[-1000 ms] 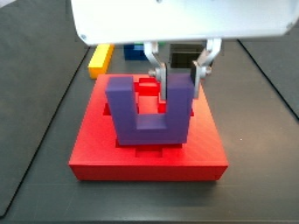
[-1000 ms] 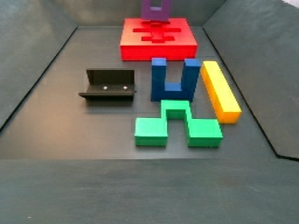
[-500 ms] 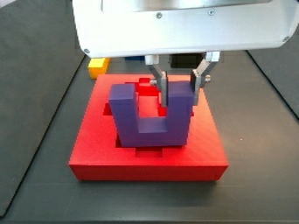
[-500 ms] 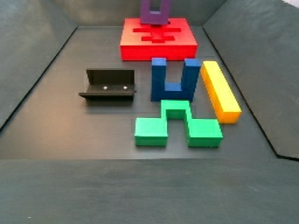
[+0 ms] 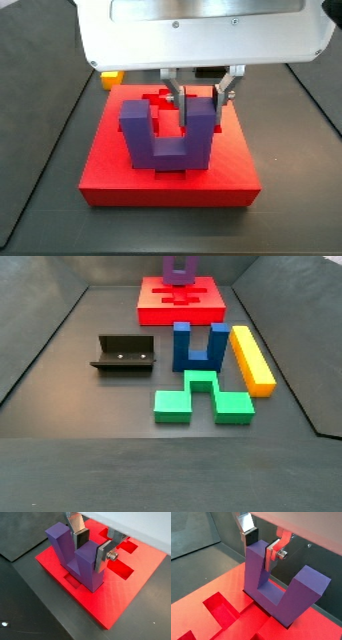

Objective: Pick up the purple object. Move up. Place the purple object on the fixture. Regrasp the purple object. Move to above the board. Insert the purple object.
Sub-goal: Insert the purple object.

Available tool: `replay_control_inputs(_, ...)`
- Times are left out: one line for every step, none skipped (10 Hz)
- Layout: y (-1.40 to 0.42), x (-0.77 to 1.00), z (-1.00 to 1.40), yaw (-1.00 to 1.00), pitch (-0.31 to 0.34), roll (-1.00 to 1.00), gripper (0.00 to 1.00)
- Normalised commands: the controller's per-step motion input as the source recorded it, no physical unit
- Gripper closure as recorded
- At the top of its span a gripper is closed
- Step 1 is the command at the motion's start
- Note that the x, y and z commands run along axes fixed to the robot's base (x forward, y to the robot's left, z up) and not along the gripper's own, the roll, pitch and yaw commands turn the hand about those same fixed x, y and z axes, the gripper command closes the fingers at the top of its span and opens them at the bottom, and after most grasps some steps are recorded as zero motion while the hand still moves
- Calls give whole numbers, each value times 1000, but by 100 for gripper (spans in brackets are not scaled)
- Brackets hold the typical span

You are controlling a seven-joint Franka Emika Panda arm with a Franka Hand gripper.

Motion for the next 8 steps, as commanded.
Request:
replay_control_inputs(-69,0,-100,83,0,34,100)
replay_control_inputs(-29,0,-143,69,0,91,100)
replay_control_inputs(0,0,-174,31,0,167,100)
replay_control_inputs(17,0,-263,0,0,264,100)
replay_control_inputs(0,0,-206,0,0,140,100)
replay_control_inputs(0,0,-397,0,-30,74,100)
replay_control_inputs(0,0,-600,0,-80,31,100)
replay_control_inputs(-17,0,-717,6,-104,30,100)
